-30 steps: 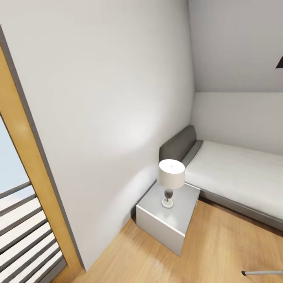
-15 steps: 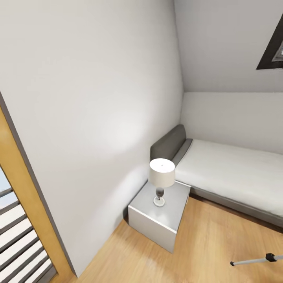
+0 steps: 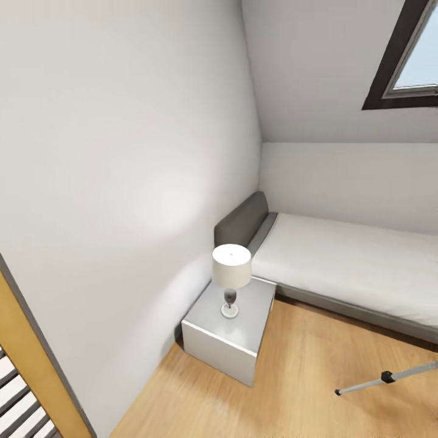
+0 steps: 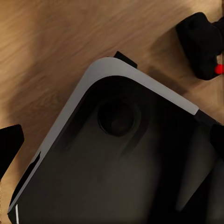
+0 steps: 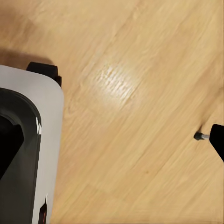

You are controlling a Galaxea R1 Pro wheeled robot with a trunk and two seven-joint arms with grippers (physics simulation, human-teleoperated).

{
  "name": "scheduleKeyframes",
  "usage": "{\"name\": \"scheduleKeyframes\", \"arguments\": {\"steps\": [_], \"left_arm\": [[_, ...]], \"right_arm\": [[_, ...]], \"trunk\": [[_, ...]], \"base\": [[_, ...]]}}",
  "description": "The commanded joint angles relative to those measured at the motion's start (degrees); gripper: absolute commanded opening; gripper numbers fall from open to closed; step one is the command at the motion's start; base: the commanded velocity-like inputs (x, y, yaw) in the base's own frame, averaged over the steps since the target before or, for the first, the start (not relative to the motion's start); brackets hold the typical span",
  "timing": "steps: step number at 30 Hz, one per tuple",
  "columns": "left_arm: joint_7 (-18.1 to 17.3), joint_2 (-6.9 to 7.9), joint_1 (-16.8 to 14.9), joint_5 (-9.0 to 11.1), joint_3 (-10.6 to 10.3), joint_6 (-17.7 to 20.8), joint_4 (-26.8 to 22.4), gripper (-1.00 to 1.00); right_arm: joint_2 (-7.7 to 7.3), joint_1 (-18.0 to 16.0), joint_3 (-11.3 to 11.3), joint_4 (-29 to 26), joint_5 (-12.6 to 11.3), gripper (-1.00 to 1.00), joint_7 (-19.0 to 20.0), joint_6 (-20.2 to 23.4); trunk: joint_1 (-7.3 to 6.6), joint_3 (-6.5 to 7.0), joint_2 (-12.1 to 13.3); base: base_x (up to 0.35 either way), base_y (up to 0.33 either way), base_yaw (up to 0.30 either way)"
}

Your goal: Attach the digital camera to the camera tripod in the bedroom.

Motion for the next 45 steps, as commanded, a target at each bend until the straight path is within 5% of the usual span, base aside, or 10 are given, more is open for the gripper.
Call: {"name": "scheduleKeyframes", "arguments": {"steps": [1,17,45], "left_arm": [[0.04,-0.01,0.03,-0.05,0.18,-0.03,-0.1,1.0],[-0.3,-0.08,0.03,-0.05,0.11,0.03,-0.09,1.0],[0.01,-0.17,0.03,-0.05,0.15,0.03,-0.1,1.0]], "right_arm": [[-0.01,0.0,0.03,-0.04,0.44,1.0,-0.05,-0.08],[-0.01,0.0,0.03,-0.04,0.44,1.0,0.01,-0.08],[-0.06,0.0,0.06,-0.04,0.44,1.0,-0.04,-0.08]], "trunk": [[0.0,-0.04,-0.02],[0.0,-0.04,-0.02],[0.0,-0.04,-0.02]], "base": [[0.0,0.0,-0.201],[0.0,0.046,-0.159],[0.0,0.139,-0.01]]}}
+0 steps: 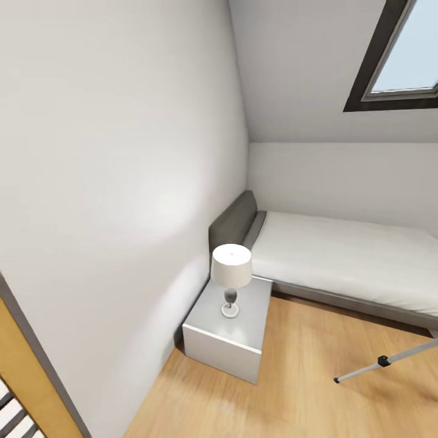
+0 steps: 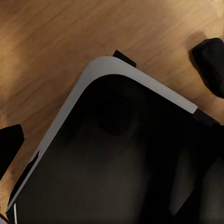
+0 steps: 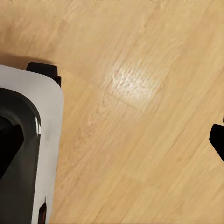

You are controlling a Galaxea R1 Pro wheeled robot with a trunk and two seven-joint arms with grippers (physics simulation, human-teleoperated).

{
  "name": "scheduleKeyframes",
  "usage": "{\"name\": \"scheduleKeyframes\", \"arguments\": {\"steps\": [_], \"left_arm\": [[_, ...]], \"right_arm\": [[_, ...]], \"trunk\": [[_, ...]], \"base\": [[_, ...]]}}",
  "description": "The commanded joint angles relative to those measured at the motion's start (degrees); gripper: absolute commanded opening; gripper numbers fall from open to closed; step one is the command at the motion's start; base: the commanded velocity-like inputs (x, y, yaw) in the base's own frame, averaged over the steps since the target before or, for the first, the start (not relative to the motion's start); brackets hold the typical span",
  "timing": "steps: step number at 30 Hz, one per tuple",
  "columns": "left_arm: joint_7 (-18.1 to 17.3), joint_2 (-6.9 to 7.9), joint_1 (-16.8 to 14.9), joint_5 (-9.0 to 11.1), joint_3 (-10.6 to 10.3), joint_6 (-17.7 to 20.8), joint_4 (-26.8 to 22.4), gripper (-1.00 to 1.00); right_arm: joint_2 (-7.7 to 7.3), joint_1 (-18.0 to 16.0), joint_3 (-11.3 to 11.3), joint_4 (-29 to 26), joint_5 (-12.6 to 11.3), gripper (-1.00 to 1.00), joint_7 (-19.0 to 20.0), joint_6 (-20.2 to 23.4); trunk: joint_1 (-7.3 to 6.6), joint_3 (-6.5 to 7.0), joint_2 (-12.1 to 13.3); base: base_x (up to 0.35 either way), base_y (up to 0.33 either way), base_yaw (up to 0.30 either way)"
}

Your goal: Attach the digital camera to the camera tripod in the bedroom.

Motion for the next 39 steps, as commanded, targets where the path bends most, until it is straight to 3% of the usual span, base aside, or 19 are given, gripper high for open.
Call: {"name": "scheduleKeyframes", "arguments": {"steps": [1,19,39], "left_arm": [[0.04,-0.03,0.03,-0.05,0.2,-0.01,-0.12,1.0],[-0.32,-0.08,0.03,-0.2,0.13,-0.08,-0.01,1.0],[-0.31,-0.55,0.03,-0.78,0.0,-0.02,-0.03,1.0]], "right_arm": [[-0.02,0.0,0.03,-0.02,0.4,1.0,-0.05,-0.1],[-0.05,0.0,-0.05,-0.02,0.33,1.0,-0.08,-0.2],[-0.1,0.0,-0.22,-0.02,0.32,1.0,-0.08,-0.21]], "trunk": [[0.0,-0.04,-0.03],[0.0,-0.04,-0.03],[0.0,-0.04,-0.03]], "base": [[0.0,0.205,0.0],[-0.001,0.08,0.0],[-0.131,0.031,0.0]]}}
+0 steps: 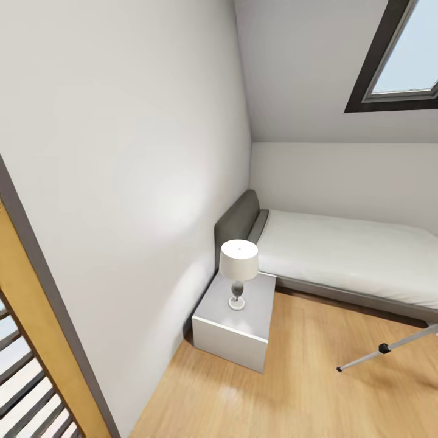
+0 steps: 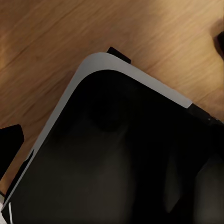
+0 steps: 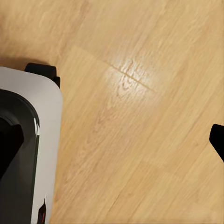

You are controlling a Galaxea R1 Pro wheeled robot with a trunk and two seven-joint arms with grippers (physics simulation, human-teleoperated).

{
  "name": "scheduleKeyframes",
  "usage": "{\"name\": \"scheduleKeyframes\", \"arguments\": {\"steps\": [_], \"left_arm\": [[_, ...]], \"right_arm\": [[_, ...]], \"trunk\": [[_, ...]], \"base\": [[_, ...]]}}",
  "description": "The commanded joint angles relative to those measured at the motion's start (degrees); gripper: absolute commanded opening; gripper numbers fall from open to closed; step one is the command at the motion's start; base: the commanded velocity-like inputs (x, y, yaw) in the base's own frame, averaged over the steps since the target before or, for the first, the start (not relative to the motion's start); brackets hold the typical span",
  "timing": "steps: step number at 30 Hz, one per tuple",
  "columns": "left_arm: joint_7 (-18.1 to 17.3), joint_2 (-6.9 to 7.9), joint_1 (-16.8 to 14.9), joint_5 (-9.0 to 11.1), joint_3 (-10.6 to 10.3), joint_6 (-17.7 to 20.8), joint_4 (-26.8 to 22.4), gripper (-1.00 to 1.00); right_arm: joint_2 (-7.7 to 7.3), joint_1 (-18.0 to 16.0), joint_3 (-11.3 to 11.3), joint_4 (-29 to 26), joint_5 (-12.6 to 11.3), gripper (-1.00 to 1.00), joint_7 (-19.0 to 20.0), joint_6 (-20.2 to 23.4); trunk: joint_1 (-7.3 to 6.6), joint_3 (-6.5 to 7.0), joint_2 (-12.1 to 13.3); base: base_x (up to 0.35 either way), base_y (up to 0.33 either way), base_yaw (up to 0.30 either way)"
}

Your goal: Attach the digital camera to the camera tripod in the bedroom.

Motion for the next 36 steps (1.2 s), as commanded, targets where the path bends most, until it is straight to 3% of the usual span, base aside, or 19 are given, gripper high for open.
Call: {"name": "scheduleKeyframes", "arguments": {"steps": [1,26,36], "left_arm": [[-0.01,-0.01,0.03,-0.01,0.17,-0.03,-0.11,1.0],[0.05,-0.02,0.03,0.03,0.11,-0.03,-0.08,1.0],[0.1,0.03,0.03,0.08,0.12,-0.03,-0.1,1.0]], "right_arm": [[0.0,0.0,0.02,-0.02,0.45,1.0,-0.05,-0.08],[0.07,0.0,-0.08,-0.02,0.45,1.0,-0.05,-0.15],[0.12,0.0,-0.16,-0.02,0.45,1.0,-0.05,0.07]], "trunk": [[0.0,-0.04,-0.02],[0.0,-0.04,-0.02],[0.0,-0.04,-0.02]], "base": [[-0.011,0.002,0.0],[-0.021,0.0,-0.001],[-0.001,0.0,-0.131]]}}
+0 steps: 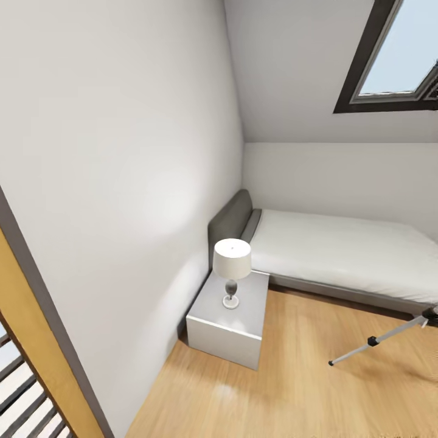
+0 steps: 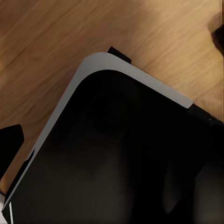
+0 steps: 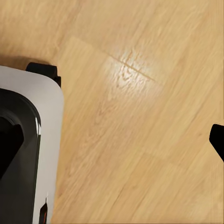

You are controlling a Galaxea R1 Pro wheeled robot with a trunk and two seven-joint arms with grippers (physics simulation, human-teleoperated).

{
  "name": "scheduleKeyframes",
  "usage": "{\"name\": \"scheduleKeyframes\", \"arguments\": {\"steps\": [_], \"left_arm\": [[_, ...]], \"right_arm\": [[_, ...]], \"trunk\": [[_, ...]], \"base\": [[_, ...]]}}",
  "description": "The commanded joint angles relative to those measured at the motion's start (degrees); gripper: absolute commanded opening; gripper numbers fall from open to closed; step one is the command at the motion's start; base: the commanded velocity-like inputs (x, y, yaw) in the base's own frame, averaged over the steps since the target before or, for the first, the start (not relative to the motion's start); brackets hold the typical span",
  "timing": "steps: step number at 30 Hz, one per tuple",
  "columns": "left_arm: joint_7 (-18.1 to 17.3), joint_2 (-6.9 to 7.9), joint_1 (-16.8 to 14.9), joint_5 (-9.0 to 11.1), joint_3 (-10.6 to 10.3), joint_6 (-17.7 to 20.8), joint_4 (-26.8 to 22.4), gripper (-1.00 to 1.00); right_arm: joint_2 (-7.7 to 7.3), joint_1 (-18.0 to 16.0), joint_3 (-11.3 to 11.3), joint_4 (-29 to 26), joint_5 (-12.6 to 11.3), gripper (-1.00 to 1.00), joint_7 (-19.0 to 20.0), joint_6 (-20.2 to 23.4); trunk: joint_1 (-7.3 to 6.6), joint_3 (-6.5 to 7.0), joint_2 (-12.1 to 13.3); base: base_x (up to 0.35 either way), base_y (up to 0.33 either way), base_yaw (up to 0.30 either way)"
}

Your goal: Attach the digital camera to the camera tripod in the bedroom.

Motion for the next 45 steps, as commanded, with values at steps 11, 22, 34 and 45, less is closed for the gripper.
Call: {"name": "scheduleKeyframes", "arguments": {"steps": [11,22,34,45], "left_arm": [[0.02,0.01,0.03,0.03,0.2,-0.04,-0.09,1.0],[0.17,0.02,0.03,0.14,0.2,-0.04,-0.1,1.0],[0.29,0.04,0.03,0.5,0.32,-0.04,-0.1,1.0],[0.29,0.04,0.03,0.57,0.32,-0.01,-0.07,1.0]], "right_arm": [[0.0,0.0,0.06,-0.03,0.46,1.0,-0.05,-0.06],[0.0,0.0,0.2,-0.03,0.46,1.0,-0.05,-0.2],[0.0,0.0,0.21,-0.02,0.49,1.0,-0.05,-0.08],[0.0,0.0,0.21,-0.03,0.46,1.0,-0.05,-0.09]], "trunk": [[0.0,-0.04,-0.02],[0.0,-0.04,-0.02],[0.0,-0.04,-0.02],[0.0,-0.04,-0.02]], "base": [[0.0,0.0,-0.164],[0.0,0.0,-0.028],[0.0,0.0,-0.132],[0.0,0.0,-0.242]]}}
